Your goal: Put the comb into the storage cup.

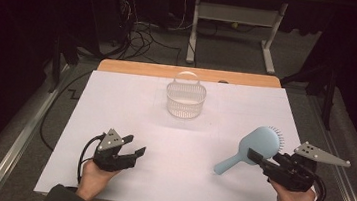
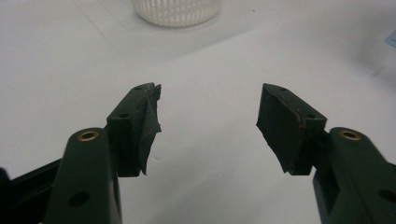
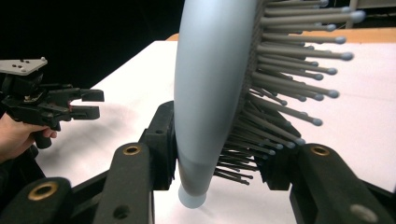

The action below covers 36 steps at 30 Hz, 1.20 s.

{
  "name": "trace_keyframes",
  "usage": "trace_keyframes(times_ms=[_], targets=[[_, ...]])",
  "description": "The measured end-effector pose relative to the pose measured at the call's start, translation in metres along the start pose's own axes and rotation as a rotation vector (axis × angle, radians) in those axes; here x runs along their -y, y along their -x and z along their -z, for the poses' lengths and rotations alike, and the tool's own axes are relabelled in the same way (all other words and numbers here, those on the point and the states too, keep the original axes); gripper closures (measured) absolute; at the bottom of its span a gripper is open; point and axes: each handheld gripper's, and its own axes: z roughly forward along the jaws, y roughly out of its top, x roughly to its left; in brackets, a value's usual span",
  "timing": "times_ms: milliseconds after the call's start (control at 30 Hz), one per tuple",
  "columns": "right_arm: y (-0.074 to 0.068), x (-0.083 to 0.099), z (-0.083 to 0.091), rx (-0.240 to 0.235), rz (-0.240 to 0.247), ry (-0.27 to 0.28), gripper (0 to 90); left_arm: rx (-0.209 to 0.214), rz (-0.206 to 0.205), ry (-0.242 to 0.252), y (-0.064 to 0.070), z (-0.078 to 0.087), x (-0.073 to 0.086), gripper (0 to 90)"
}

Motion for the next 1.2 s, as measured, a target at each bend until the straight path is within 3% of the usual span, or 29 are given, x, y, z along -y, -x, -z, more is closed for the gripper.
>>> trace_keyframes(times_ms=[667,867,1200], targets=[[-0.005,-0.041,-0.004,0.014,0.066,-0.030,56.3,-0.056,0.038,0.020,-0.008,0.011,0.008,38.4],[-0.006,-0.051,-0.012,0.004,0.087,-0.033,56.3,-0.085,0.035,0.030,-0.009,0.015,0.010,38.0],[-0.008,-0.065,-0.028,-0.024,0.095,-0.047,56.2,-0.098,0.036,0.012,-0.011,0.017,0.014,38.0]])
